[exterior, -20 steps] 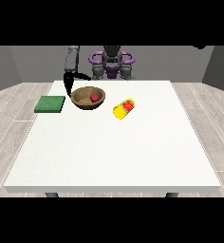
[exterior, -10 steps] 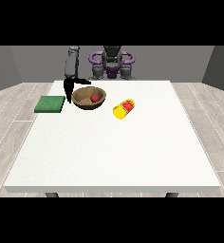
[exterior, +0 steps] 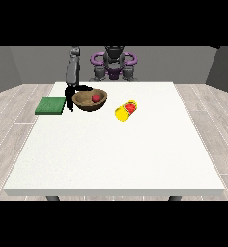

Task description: Pick the cup and pour the ball into the bowl, then pick the bowl and place it on the pad

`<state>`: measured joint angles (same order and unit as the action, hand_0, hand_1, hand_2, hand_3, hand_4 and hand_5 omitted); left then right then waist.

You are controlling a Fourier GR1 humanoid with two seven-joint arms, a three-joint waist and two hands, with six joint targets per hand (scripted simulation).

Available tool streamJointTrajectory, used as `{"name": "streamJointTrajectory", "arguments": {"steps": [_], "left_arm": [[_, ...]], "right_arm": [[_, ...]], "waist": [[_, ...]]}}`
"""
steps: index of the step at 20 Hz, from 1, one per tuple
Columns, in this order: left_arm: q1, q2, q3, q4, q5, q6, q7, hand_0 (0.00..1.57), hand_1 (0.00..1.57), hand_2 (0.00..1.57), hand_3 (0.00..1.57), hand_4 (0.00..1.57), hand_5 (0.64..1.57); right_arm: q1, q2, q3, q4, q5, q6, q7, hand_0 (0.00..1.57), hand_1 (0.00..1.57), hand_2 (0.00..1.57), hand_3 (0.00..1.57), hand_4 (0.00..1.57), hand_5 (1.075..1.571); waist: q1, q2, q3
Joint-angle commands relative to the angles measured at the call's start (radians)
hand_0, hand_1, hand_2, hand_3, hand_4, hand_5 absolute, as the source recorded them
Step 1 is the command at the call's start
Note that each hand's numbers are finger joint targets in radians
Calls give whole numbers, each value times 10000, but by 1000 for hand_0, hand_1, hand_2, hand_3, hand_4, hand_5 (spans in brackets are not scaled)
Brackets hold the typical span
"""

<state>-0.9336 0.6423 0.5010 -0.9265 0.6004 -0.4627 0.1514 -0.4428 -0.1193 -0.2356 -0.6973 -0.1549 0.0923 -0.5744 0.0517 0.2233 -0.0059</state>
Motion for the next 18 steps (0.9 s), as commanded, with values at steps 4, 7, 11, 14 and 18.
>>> {"name": "streamJointTrajectory", "arguments": {"steps": [4,7,11,14,18], "left_arm": [[-571,159,-138,-482,467,196,491,0,0,0,0,0,1568],[-597,178,-21,-628,637,339,615,0,0,0,0,0,1569],[-968,172,-110,-818,788,322,792,0,0,0,0,0,1571],[-943,-63,-94,-849,923,324,692,0,0,0,0,0,1571],[-875,15,-226,-679,796,445,926,0,0,0,0,0,1571]], "right_arm": [[-487,649,-37,952,121,-696,-592,0,0,0,0,0,1567],[89,100,-587,1363,-627,386,20,0,0,0,0,615,1512],[583,-281,-360,1464,-83,-247,332,1571,1571,1571,547,983,1552],[801,-244,-328,1057,-105,-493,577,1571,1571,1571,1400,990,1571],[771,-689,-268,524,98,-1196,1349,1571,1571,1571,1562,1045,1569]], "waist": [[490,469,72],[472,657,78],[800,1141,74],[897,1073,52],[890,533,35]]}}
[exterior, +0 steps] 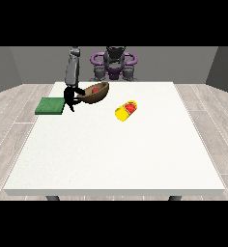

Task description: Pick the cup and pour the ball into the bowl, then pick the bowl and place it on the pad

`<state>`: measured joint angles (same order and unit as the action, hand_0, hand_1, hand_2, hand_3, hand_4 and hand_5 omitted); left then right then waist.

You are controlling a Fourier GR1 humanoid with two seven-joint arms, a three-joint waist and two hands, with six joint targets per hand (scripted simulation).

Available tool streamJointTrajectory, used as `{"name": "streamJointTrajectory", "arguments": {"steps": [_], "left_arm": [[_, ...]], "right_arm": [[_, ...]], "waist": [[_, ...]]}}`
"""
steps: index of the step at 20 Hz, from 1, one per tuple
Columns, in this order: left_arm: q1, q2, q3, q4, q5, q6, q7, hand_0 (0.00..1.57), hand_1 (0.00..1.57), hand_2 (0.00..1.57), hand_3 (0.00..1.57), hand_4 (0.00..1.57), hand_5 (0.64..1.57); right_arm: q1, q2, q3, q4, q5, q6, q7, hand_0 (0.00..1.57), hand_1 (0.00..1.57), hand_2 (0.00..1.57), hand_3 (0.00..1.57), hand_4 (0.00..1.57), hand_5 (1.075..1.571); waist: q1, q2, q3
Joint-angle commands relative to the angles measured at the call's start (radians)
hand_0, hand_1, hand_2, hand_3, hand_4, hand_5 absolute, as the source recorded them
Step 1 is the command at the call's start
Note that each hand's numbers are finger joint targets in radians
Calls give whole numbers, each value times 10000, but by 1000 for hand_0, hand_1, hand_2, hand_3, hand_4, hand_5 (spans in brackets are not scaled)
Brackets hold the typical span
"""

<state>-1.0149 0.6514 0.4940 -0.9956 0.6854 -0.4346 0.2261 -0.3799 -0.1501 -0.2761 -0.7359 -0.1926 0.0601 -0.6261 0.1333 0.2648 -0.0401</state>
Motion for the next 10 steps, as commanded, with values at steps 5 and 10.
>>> {"name": "streamJointTrajectory", "arguments": {"steps": [5,10], "left_arm": [[398,-32,-29,636,-36,-13,130,0,0,0,0,0,1571],[669,618,341,1361,-140,61,17,0,0,0,0,0,1571]], "right_arm": [[-349,-1454,400,70,761,-1500,3584,1571,1571,1571,1426,1092,1564],[-1021,-1671,578,-565,277,-1182,5429,1571,1571,1571,1149,1135,1553]], "waist": [[-302,-655,361],[-1111,-997,378]]}}
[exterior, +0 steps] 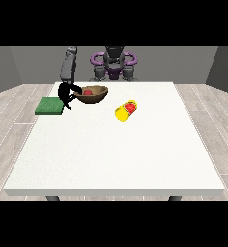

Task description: Pick the cup and pour the ball into the bowl, then pick the bowl and place it on the pad

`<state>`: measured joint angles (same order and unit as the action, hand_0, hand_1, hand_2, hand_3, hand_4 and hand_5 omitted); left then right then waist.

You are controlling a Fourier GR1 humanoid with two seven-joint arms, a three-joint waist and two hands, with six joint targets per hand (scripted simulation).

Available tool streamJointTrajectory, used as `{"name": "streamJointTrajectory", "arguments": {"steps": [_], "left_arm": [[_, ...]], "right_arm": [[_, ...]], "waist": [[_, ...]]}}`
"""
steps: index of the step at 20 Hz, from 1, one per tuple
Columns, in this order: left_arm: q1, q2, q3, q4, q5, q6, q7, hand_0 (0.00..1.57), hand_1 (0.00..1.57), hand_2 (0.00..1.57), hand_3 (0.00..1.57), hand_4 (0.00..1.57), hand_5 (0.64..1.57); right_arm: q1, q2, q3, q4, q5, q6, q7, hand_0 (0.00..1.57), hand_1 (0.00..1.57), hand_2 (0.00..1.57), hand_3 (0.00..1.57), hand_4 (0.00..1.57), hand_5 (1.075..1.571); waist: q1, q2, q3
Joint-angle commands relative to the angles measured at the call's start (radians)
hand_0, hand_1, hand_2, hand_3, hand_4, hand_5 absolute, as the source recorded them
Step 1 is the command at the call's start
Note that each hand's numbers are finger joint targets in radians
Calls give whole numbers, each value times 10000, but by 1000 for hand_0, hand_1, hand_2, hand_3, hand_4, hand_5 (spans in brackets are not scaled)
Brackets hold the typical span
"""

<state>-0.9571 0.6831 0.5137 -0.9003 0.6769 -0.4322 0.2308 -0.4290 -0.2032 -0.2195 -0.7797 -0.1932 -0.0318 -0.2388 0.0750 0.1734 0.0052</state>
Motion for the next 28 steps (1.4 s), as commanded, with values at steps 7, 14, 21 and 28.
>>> {"name": "streamJointTrajectory", "arguments": {"steps": [7,14,21,28], "left_arm": [[664,647,311,709,192,-537,-349,0,0,0,0,0,1571],[186,278,-73,-565,464,40,-196,0,0,0,0,0,1571],[-349,163,-441,-1938,787,869,409,0,0,0,0,0,1571],[-604,807,-152,-2981,1499,802,861,0,0,0,0,0,1569]], "right_arm": [[-995,-2215,90,-325,560,206,2473,1571,1571,1571,1224,1156,1570],[-1270,-3629,-1070,1326,212,1004,1035,1571,1571,1571,1089,1139,1566],[-1503,-4941,-1518,2705,254,2103,-62,1571,1571,1571,790,1162,1566],[-1987,-5167,-2444,3996,-403,2156,-473,1571,1571,1571,881,1055,1560]], "waist": [[-871,-171,-55],[-240,854,-36],[57,1440,-25],[424,2568,-20]]}}
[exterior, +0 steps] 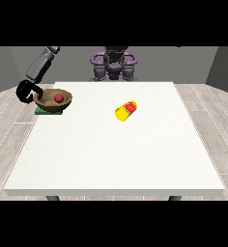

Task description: Pick the cup and pour the ball into the bowl, then pick the bowl and place it on the pad

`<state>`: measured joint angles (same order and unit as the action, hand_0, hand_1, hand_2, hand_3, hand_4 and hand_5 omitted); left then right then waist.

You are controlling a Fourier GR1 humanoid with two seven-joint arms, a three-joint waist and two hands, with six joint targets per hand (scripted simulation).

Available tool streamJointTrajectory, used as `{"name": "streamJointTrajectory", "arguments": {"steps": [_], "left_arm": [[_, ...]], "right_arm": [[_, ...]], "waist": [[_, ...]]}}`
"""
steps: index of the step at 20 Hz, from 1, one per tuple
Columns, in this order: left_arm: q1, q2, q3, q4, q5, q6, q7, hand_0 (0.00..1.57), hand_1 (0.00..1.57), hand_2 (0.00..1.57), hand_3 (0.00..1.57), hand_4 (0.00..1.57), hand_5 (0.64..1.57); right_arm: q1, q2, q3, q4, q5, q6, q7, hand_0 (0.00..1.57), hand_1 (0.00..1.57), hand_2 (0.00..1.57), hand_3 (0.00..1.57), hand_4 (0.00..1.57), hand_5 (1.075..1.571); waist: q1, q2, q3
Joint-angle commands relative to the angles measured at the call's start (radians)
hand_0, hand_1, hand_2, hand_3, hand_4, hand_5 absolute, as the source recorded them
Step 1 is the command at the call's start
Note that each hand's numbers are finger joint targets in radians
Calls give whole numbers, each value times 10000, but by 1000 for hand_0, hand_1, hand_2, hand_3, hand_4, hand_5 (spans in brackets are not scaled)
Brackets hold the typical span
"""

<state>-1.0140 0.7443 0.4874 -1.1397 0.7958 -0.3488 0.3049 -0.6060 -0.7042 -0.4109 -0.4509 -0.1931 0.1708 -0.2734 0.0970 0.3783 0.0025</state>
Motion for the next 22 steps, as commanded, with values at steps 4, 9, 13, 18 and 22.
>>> {"name": "streamJointTrajectory", "arguments": {"steps": [4,9,13,18,22], "left_arm": [[-153,585,265,-1257,759,216,663,0,0,0,0,0,1567],[380,225,8,-2758,452,1350,739,0,0,0,0,0,1563],[570,472,402,-2960,953,1323,936,0,0,0,0,0,1563],[1548,3,348,-3002,848,1287,745,0,0,0,0,0,1566],[2072,-192,277,-1915,887,417,544,0,0,0,0,0,1566]], "right_arm": [[-304,-1014,-798,1162,-317,-371,-228,1571,1571,1571,1141,0,1554],[-551,-1200,-744,1361,-116,-665,-666,615,615,603,874,0,1493],[-1076,-1757,-972,1472,-341,-294,-307,288,288,305,232,0,1423],[-1092,-2043,-1008,1522,-563,726,378,371,371,245,0,0,1416],[-1360,-2425,-870,1036,-675,1612,1161,379,379,120,409,315,1374]], "waist": [[240,957,10],[40,922,10],[173,1099,0],[-183,320,-16],[-271,-770,-42]]}}
